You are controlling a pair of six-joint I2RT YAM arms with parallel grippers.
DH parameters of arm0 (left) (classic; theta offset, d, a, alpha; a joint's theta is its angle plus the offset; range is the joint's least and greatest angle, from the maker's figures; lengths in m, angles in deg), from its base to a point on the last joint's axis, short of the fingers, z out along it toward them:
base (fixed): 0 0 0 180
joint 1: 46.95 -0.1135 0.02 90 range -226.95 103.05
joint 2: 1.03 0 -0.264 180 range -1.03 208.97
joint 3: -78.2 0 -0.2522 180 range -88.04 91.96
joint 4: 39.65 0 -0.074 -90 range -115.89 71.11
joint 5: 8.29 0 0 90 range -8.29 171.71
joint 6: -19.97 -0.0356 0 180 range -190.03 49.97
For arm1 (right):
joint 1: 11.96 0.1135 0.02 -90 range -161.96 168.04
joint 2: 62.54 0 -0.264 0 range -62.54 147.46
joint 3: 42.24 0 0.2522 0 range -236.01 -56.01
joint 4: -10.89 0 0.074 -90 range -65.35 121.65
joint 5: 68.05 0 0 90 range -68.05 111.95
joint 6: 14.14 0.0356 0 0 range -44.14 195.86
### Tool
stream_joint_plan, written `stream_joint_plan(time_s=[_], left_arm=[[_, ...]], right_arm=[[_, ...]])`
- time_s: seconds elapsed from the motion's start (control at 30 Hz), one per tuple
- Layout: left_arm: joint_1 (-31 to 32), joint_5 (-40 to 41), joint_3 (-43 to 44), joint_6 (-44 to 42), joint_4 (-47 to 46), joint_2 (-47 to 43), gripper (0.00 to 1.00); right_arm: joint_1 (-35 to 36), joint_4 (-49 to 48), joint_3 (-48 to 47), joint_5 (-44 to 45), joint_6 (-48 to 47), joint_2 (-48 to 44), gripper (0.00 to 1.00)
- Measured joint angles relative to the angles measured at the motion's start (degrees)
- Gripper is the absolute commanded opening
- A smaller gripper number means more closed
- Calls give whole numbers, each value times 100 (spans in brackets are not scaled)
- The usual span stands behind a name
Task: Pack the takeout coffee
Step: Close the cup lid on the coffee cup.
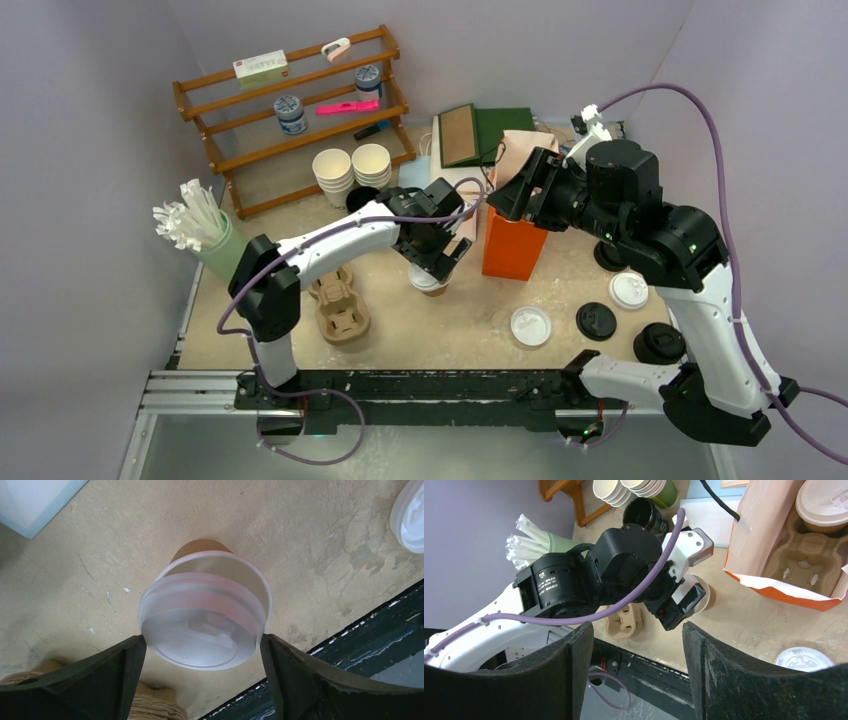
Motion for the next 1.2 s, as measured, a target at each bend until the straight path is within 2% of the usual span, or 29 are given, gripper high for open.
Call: stream_joint_plan(time_s=[0.4, 0.67, 0.77, 0.93, 1.07, 1.2], left_arm=[[11, 0, 345, 39, 142, 33, 98], [-83, 35, 361, 278, 337, -348, 99], [-457, -136, 31, 420, 214, -1008, 100], [-1580, -223, -446, 603, 146, -2240, 100], [-2061, -260, -649, 739, 146, -2664, 100], [-2793, -525, -1244, 994, 61, -2837, 100]], right_arm=[[0, 28, 0, 24, -68, 13, 69], [0, 59, 203, 4, -173, -37, 78], [0, 72, 302, -28, -343, -9, 79], [68, 59, 450, -116, -660, 85, 87], [890, 83, 535, 354, -839, 341, 97], [2380, 267, 315, 1189, -933, 1200, 99]])
